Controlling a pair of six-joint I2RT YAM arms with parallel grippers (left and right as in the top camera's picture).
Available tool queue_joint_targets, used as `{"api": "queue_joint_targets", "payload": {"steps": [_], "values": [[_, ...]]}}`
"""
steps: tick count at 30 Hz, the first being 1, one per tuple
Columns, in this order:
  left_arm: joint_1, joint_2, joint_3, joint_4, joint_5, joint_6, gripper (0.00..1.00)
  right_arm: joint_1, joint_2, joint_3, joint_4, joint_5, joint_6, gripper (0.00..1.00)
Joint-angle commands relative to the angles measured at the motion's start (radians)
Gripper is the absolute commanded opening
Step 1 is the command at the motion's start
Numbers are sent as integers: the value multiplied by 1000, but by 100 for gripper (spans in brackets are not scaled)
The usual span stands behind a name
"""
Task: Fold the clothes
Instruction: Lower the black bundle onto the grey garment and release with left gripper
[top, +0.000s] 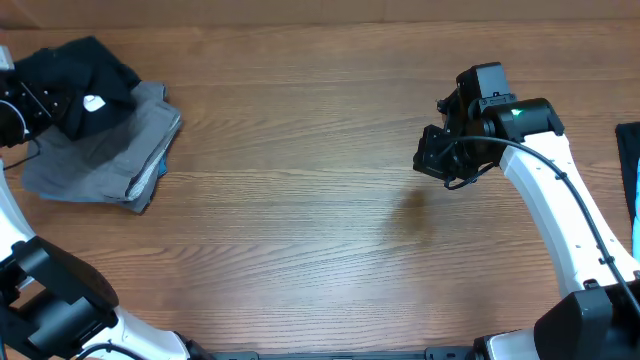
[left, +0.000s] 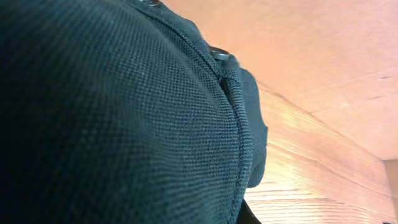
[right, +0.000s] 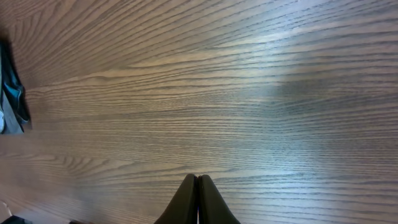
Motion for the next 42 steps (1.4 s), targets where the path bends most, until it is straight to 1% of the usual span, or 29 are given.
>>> {"api": "queue_joint_targets", "payload": {"steps": [1,2,4,5,7,9,10,11,15,23,24,26,27,29,30,33,36,39,42], "values": [[0,57,-41,-1,-64,23,5,3,-3,9,2,2,2,4],[0,74,-56,-1,-95,23,14,3,-3,9,2,2,2,4],[0,114,-82,-8,-195,23,45,3,-3,9,-2,2,2,4],[0,132,-89,-19,-248,23,49,3,-3,9,-6,2,2,4],[4,170,-90,-68,-356,24,50,3,-3,9,-12,2,1,4],[12,176,-90,-97,-428,23,51,3,-3,9,-13,2,1,4],[18,174,-89,-102,-444,23,56,3,-3,9,-13,2,1,4],[25,169,-81,-113,-446,18,61,3,-3,9,-13,2,1,4],[59,124,16,-209,-438,19,63,2,-3,9,-22,3,-5,4],[59,-22,290,-415,-404,18,74,2,-3,9,-19,3,-7,4],[53,-44,315,-433,-401,19,72,2,-3,9,-19,3,-7,4],[38,-79,335,-440,-400,19,64,2,-3,9,-15,3,-7,4],[28,-93,334,-440,-399,19,51,2,-3,9,-13,3,-7,5],[2,-101,333,-449,-409,19,15,2,-3,9,-8,3,-7,5],[-16,-97,328,-453,-421,19,5,2,-3,9,-5,3,-6,5],[-62,-69,280,-448,-481,19,4,2,-3,9,-1,3,-6,5],[-101,-11,197,-380,-534,14,4,3,-3,9,-3,2,-6,5],[-116,67,118,-301,-573,-23,4,3,-3,8,-11,2,-6,5],[-118,152,79,-283,-662,-43,4,3,-3,8,-18,2,-6,6]]}}
